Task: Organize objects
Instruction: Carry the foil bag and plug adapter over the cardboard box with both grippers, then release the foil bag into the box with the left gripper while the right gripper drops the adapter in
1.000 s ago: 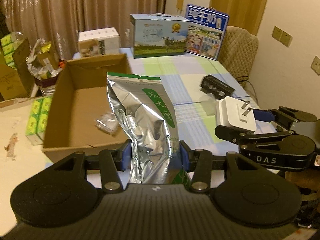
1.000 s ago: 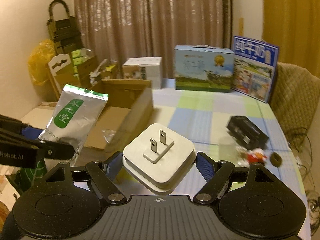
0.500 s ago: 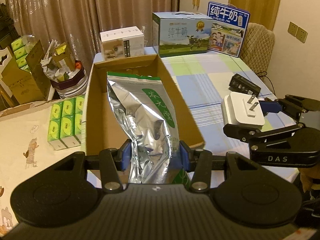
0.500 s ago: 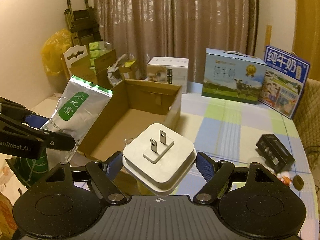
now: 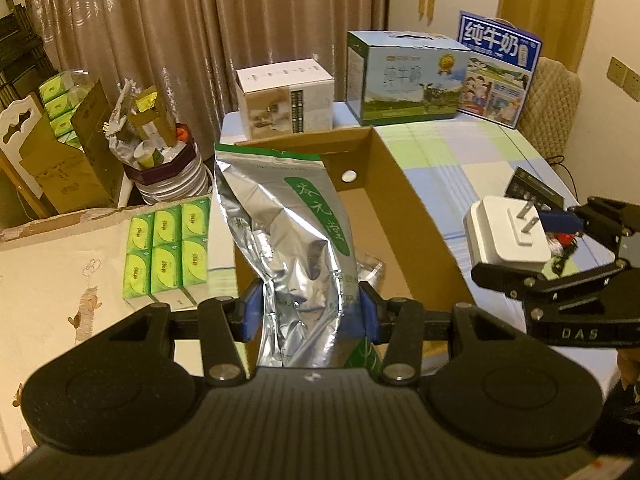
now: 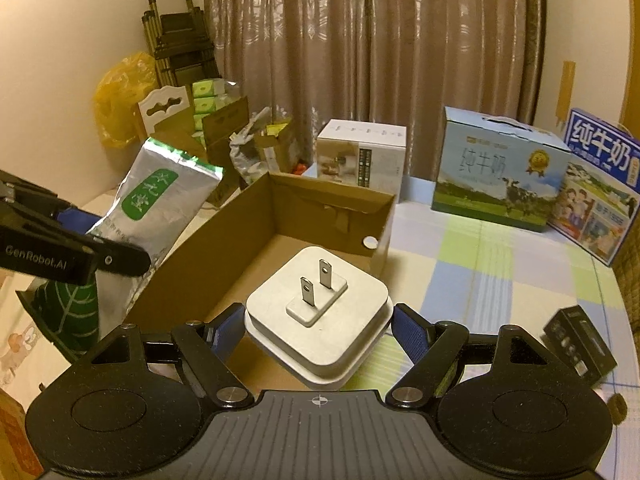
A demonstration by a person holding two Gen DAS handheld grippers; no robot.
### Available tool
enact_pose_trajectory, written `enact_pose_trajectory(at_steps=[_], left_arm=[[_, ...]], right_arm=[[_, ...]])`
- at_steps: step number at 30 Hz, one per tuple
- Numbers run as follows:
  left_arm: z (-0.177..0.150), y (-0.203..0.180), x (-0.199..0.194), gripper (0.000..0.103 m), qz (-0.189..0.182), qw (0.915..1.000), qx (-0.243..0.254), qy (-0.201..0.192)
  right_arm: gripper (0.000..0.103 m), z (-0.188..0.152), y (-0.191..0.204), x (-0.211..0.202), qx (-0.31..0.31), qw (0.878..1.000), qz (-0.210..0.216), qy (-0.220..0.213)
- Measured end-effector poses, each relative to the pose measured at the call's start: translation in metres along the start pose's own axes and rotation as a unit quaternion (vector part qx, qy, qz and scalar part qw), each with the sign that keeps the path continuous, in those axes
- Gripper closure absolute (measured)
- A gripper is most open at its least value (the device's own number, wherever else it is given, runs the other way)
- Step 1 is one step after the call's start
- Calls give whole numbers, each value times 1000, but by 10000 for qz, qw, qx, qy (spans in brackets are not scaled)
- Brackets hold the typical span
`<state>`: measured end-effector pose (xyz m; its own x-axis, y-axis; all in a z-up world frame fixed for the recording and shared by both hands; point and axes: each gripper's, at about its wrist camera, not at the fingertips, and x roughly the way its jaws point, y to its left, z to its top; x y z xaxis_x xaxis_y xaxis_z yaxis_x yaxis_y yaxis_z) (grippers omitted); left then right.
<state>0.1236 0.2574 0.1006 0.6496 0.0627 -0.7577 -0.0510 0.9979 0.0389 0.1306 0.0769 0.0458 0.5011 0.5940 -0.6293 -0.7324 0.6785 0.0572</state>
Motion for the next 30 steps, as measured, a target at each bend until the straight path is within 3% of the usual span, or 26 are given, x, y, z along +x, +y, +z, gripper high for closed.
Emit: enact_pose_trajectory(at_steps=[21, 30], left_arm=[[12, 17, 64, 57, 37, 9996, 12, 285], [10, 26, 59, 56, 167, 9996, -154, 161]], right_arm=[[27, 2, 0, 53, 153, 9992, 187, 305], [27, 0, -4, 52, 214, 9992, 144, 317]])
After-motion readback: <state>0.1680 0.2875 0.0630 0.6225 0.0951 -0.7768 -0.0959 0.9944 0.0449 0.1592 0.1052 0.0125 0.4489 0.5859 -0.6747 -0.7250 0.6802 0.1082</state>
